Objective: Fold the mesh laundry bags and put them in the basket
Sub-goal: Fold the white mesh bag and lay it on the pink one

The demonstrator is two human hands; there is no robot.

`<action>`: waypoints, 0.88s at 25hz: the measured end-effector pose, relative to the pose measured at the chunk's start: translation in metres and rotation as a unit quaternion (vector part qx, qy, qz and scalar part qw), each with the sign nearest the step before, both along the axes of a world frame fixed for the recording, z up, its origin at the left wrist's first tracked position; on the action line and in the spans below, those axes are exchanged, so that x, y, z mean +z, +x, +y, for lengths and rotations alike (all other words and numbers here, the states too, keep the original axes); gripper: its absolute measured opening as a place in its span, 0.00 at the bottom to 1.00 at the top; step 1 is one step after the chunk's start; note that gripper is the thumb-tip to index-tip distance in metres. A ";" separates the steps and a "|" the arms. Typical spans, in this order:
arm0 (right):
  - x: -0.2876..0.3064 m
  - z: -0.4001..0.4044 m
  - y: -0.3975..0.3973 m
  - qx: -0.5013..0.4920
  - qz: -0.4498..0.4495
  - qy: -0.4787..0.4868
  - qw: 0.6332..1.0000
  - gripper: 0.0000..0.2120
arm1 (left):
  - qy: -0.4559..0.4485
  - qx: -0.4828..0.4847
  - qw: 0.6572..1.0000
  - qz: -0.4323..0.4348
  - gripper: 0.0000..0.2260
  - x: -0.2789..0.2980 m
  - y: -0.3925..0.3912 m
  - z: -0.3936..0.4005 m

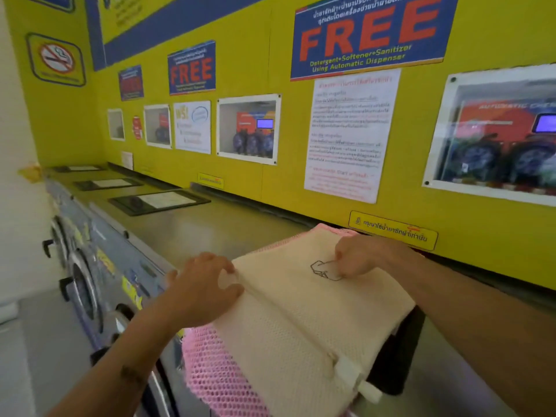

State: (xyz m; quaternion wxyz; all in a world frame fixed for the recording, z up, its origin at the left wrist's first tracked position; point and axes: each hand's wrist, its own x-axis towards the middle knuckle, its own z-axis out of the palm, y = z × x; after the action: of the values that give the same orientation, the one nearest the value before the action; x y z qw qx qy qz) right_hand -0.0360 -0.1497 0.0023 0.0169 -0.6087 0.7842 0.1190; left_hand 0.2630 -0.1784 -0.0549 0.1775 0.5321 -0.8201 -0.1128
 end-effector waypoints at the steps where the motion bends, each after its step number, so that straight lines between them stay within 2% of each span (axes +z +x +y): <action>1: -0.006 0.002 0.002 -0.002 -0.007 -0.002 1.000 0.19 | -0.010 -0.017 1.000 0.003 0.18 0.000 -0.005 -0.001; 3: -0.014 0.006 0.003 -0.001 -0.014 -0.027 1.000 0.19 | -0.024 -0.034 0.999 0.006 0.17 -0.002 -0.011 -0.005; 7: -0.027 0.013 0.008 -0.008 -0.036 -0.131 0.991 0.09 | -0.019 -0.037 0.999 0.022 0.10 -0.008 -0.011 -0.015; 11: -0.029 0.012 0.012 -0.012 -0.040 -0.158 0.987 0.09 | -0.044 -0.058 0.997 0.023 0.08 -0.010 -0.009 -0.024; 15: -0.007 0.028 0.046 0.028 -0.108 -0.149 0.982 0.17 | -0.069 -0.109 0.991 0.035 0.14 -0.008 0.015 -0.028; 18: 0.008 0.076 0.108 0.095 -0.140 -0.121 0.978 0.21 | -0.121 -0.207 0.968 0.079 0.20 -0.013 0.048 -0.018; 20: 0.007 0.113 0.149 0.118 -0.122 -0.044 0.985 0.30 | -0.133 -0.277 0.949 0.068 0.27 -0.027 0.065 -0.006; 22: -0.002 0.137 0.173 0.135 -0.073 0.007 0.988 0.41 | -0.139 -0.311 0.940 0.008 0.38 -0.048 0.074 0.005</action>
State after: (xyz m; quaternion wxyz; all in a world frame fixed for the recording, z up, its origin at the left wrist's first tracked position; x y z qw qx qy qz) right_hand 0.1372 -0.0132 0.0002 0.0619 -0.7157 0.6910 0.0807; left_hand 0.3368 -0.1730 -0.1024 0.2118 0.2193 -0.9510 -0.0515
